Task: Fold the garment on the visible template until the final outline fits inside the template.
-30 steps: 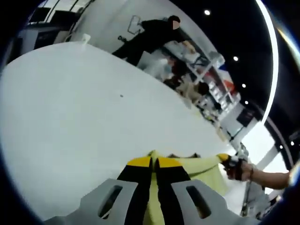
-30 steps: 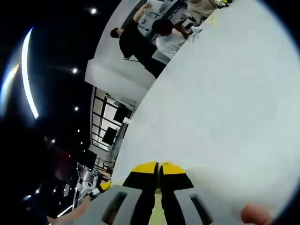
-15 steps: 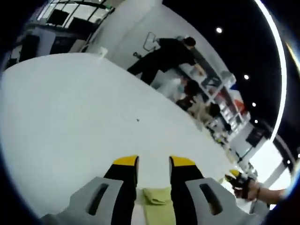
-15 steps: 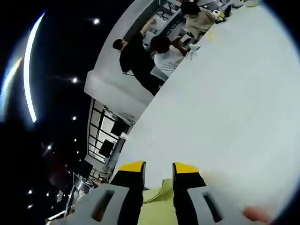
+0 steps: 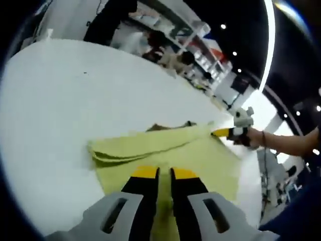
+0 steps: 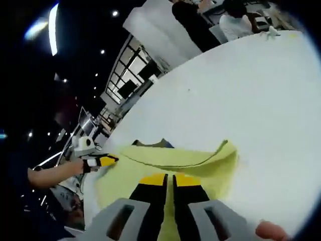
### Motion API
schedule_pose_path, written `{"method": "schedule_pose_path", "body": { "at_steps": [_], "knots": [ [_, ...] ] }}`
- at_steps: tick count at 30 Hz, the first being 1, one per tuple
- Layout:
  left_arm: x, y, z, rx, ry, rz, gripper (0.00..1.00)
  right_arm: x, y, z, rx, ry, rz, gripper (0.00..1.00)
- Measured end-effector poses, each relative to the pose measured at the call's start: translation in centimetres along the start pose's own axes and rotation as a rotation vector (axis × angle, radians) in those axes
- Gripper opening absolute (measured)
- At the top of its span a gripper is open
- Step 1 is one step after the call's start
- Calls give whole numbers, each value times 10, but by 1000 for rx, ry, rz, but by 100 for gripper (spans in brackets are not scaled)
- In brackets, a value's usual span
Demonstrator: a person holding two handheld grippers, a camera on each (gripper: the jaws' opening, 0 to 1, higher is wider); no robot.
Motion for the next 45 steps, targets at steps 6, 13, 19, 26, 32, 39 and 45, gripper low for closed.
{"method": "schedule_pose_path", "body": {
  "at_steps": [6,13,19,26,32,39,45],
  "knots": [
    [15,23,1,50,-19,-15,20,-24,13,6,62,58,20,7],
    [10,82,-27,125,-63,-85,31,-52,66,-17,106,121,83,8],
    [0,119,-50,144,-73,-106,57,-64,108,-45,145,142,94,19],
    [-16,182,-94,162,-55,-158,73,-76,158,-85,189,155,99,45],
    [-28,218,-128,160,-50,-179,75,-84,198,-113,212,173,107,56],
    [-43,260,-169,165,-43,-181,71,-94,234,-140,246,198,110,46],
    [-59,282,-204,163,-42,-177,62,-92,258,-157,254,179,103,44]
  ]
}}
Point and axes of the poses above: the point that each gripper's makers call its tool centre point, and the gripper's own axes: z roughly backward along the fingers, x roughly to its right, y roughly out of its top, the point moved 9 cm from there along z, roughly backward along the fingers, and after that the axes turned 11 degrees about -z, right-handed, at the moved point
